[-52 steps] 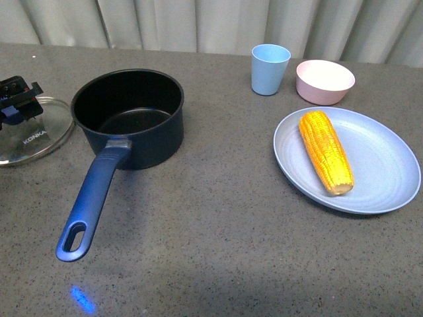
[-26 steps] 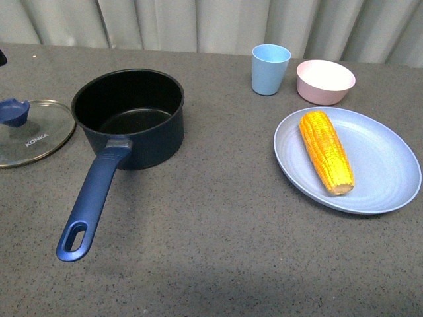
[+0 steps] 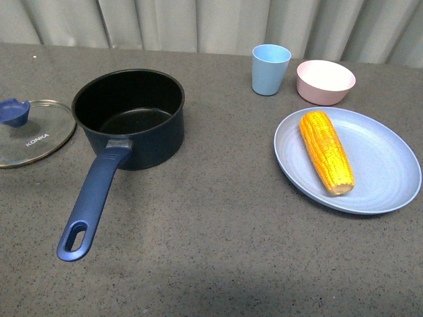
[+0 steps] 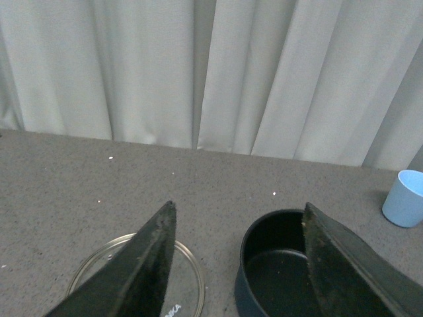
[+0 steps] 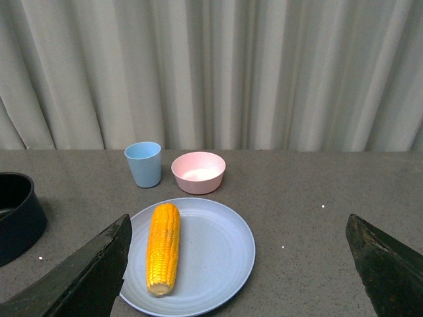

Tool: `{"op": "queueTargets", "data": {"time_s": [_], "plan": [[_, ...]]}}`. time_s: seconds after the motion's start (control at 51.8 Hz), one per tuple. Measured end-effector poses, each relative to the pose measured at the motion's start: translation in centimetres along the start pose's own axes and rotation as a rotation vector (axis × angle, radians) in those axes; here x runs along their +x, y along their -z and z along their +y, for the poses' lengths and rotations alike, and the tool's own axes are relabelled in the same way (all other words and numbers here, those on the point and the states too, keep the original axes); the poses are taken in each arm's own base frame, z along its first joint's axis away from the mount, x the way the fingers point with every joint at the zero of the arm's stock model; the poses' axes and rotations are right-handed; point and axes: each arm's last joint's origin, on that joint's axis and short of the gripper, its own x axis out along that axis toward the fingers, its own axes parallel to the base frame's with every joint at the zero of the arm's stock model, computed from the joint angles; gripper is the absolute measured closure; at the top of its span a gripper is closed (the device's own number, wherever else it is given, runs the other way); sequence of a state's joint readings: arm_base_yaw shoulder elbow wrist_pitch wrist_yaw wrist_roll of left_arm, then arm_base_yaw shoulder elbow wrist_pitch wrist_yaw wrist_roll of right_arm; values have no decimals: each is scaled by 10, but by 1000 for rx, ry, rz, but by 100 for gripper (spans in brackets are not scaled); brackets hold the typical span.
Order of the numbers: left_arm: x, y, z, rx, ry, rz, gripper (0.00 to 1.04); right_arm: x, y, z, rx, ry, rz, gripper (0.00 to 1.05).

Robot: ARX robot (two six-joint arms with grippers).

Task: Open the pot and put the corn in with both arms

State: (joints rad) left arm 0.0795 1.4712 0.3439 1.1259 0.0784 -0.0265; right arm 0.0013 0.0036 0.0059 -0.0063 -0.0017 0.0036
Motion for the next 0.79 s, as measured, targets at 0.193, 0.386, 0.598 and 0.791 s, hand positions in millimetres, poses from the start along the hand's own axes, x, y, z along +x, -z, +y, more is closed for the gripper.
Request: {"op": "queueTargets", "data": {"time_s": [0.193,0.386,0.598,0.791], "plan": [[-33,10,-8,11,-6,17,90,0,0,0,0,0,0,9],[-57,9,-17,19,2,13,101,0,0,0,0,0,0,9],[-77,9,-17,19,1,13,101,0,0,0,0,0,0,9],[-90,9,-17,19,1,13,101,0,0,0,0,0,0,9]]}}
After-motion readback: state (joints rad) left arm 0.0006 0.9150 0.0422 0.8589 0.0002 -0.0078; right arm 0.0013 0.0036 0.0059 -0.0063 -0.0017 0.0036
